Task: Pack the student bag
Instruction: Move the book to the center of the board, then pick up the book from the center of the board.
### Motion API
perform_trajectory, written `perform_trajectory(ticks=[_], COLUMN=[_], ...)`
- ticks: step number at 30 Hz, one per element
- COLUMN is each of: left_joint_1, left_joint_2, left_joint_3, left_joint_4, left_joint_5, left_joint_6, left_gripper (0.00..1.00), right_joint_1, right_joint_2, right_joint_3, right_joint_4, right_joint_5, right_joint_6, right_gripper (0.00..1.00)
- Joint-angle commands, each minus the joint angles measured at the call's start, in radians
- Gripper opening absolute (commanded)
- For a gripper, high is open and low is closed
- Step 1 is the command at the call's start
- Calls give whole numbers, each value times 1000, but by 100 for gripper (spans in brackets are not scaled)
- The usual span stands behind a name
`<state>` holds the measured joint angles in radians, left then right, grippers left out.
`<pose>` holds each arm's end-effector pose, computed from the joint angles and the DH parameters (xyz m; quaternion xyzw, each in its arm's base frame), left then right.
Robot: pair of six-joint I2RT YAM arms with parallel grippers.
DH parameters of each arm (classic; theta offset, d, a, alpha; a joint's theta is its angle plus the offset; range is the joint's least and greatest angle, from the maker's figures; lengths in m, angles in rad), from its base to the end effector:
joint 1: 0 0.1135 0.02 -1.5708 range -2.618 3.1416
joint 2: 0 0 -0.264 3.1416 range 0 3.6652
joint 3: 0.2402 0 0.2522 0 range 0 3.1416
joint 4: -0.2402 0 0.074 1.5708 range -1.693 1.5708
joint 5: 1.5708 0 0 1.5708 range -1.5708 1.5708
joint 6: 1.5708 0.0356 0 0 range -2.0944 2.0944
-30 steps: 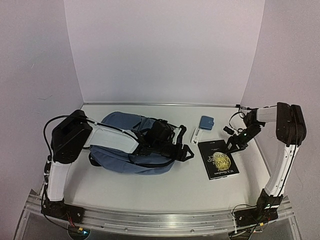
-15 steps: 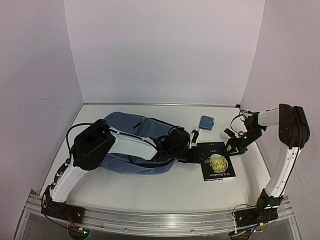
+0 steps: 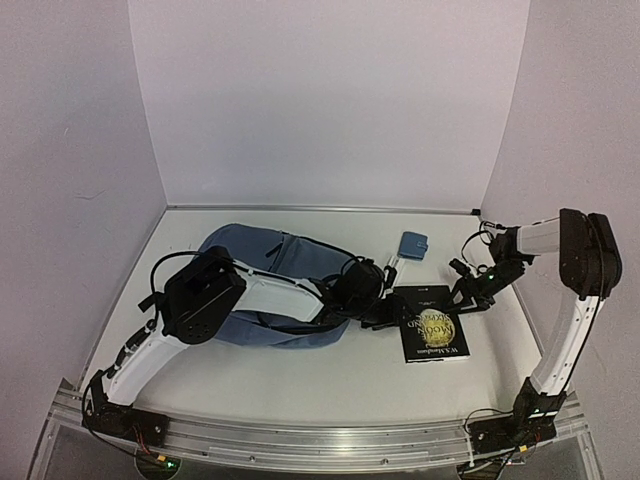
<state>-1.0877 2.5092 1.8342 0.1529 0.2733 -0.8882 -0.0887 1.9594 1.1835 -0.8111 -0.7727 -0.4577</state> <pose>0.2495 -0.4964 0.1093 0.1533 0.8465 -0.4790 0.1745 0.3362 -0.0049 0.1296 -0.1669 0.9111 0.3648 0.0944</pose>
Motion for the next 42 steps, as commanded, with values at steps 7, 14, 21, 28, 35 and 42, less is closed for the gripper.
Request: perform_trajectory(ticks=[7, 14, 21, 28, 35, 42], left_joint_1=[-9, -10, -7, -6, -6, 0], left_joint_2=[-51, -60, -148, -174, -161, -132], left_joint_3=[-16, -45, -247, -319, -347, -330], left_joint_4=[131, 180, 367, 521, 631, 647], left_joint_5=[46, 55, 24, 86, 147, 153], left_joint_6=[-21, -17, 25, 83, 94, 66], left_gripper=[12, 0, 0, 0, 0, 0], right_joint_1=[18, 14, -38, -43, -42, -41], right_joint_2=[-11, -32, -49, 9, 23, 53], right_joint_3=[-30, -26, 11, 40, 35, 62], right_joint_4=[-35, -44, -115, -259, -356, -495], right_joint_5=[18, -7, -78, -197, -293, -381], right_joint_6=[22, 32, -20, -171, -293, -437], right_gripper=[67, 73, 98, 98, 96, 68])
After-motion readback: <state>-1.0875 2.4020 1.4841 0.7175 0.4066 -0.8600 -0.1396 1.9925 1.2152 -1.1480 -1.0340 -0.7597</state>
